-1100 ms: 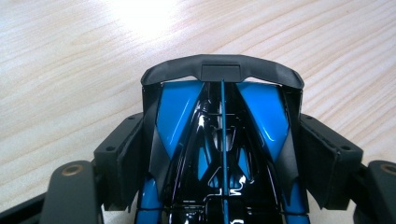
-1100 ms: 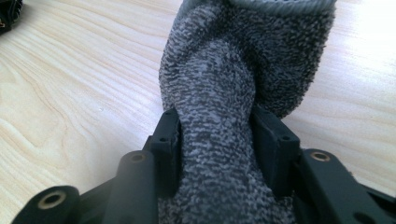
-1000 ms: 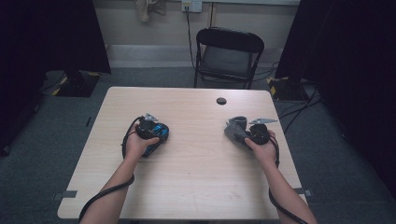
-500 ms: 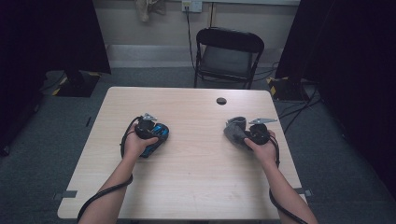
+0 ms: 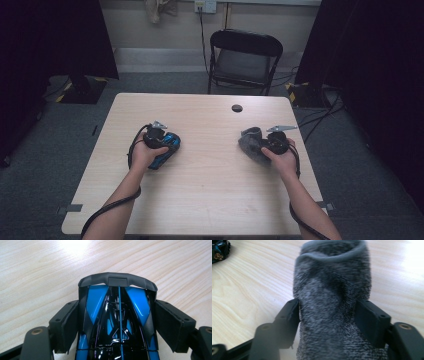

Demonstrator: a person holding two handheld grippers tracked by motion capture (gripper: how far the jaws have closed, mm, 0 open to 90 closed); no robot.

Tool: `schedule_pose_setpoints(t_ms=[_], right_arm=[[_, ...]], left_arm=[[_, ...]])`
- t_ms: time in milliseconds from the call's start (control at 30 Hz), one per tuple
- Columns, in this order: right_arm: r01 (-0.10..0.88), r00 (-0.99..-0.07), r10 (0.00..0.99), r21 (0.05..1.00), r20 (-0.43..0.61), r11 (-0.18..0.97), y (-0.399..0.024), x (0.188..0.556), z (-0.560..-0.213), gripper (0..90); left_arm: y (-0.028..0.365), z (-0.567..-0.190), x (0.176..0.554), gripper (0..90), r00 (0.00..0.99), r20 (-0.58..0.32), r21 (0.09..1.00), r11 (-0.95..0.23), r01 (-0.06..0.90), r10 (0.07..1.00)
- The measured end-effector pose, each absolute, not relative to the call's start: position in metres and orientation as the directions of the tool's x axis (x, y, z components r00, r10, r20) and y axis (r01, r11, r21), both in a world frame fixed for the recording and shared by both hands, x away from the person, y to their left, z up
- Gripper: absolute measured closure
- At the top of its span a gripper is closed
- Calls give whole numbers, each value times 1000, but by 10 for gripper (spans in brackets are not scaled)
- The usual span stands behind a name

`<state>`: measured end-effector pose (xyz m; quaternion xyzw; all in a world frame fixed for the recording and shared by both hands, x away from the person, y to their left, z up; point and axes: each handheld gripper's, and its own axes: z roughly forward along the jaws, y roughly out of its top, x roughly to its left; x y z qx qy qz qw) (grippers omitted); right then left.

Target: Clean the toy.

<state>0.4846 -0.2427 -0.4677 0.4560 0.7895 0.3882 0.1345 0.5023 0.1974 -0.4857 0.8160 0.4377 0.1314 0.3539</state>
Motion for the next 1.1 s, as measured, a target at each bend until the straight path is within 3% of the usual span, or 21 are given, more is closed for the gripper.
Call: schedule_pose_setpoints(t_ms=[400,1100], right_arm=[[626,-549,822,725,148,288,-241,482,-466,272],[609,-561,816,736,136,296,-242,471,-450,257]], left_arm=[[200,-476,499,231,584,-92,702,-363,613,807],[199,-451,489,193,598,-113,723,-347,597,793]])
